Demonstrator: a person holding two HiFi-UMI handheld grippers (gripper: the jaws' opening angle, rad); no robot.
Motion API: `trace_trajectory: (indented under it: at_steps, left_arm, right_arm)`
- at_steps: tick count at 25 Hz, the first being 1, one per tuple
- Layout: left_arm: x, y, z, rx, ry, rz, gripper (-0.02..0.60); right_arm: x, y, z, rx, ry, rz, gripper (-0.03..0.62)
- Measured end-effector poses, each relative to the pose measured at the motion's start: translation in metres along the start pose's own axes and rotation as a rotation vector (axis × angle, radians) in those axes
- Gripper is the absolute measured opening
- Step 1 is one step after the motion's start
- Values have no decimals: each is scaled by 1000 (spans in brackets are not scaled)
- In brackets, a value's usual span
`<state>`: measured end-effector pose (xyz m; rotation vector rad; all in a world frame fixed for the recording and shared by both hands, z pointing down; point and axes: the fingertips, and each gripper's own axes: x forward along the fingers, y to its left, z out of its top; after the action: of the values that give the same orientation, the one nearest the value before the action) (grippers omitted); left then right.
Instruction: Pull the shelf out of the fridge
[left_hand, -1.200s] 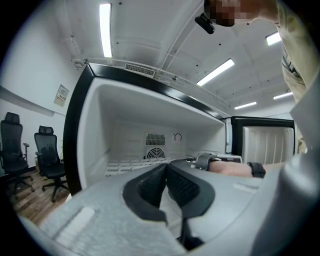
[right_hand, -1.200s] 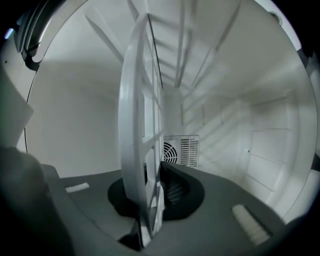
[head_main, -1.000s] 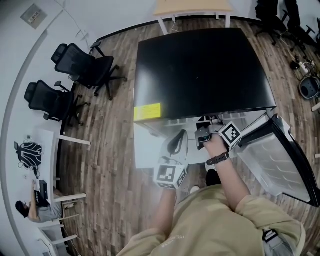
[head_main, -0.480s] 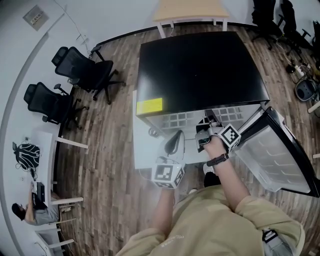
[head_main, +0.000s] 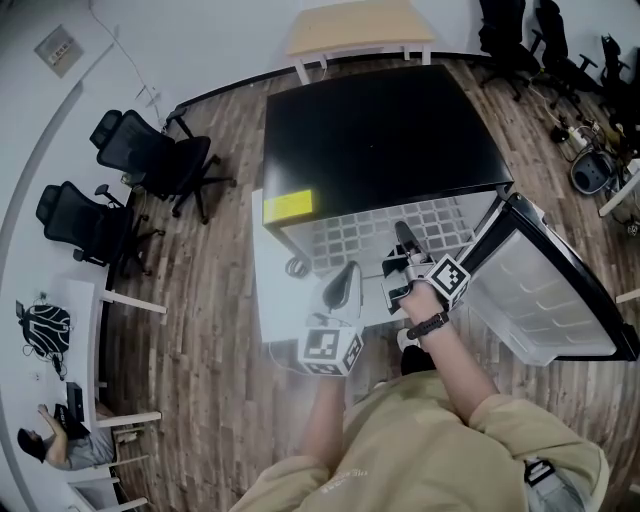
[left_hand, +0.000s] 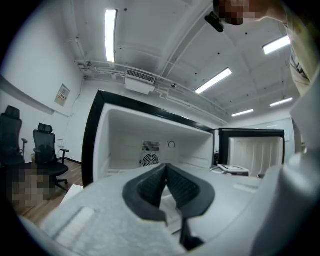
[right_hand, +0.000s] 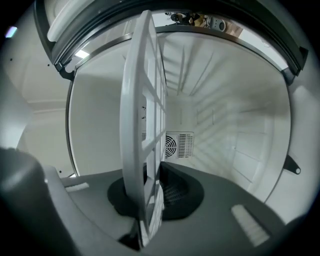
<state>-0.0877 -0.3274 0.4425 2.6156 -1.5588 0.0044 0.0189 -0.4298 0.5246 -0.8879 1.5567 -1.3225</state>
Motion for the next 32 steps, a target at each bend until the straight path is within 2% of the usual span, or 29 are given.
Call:
trace_trajectory:
  at_steps: [15,22,26,28,30,32]
  left_arm:
    - [-55,-26,-8,-22,-21,-40,-2]
    - [-93,-36,-18,-26,-29,-60,-2]
    - [-97,-31,-12,-32,-36,-60,-2]
    - [-101,-28,-12,-33,-40,-56,-2]
    - [-105,-27,-12,-30,-43,-54,-2]
    - [-107,-25,-13,-27,-44,-49,-2]
  right_arm:
    - [-71,5,-20,-42,-7,-9,28]
    - [-126,6,-40,-63,-14,19,28]
    - [-140,11,-49,-241,34,-49,28]
    - [-147,22,-56,-378,57,-61,28]
    - [-154,39,-60,-575,74,-61,28]
    - [-161,56,-63,-823,81,-64,28]
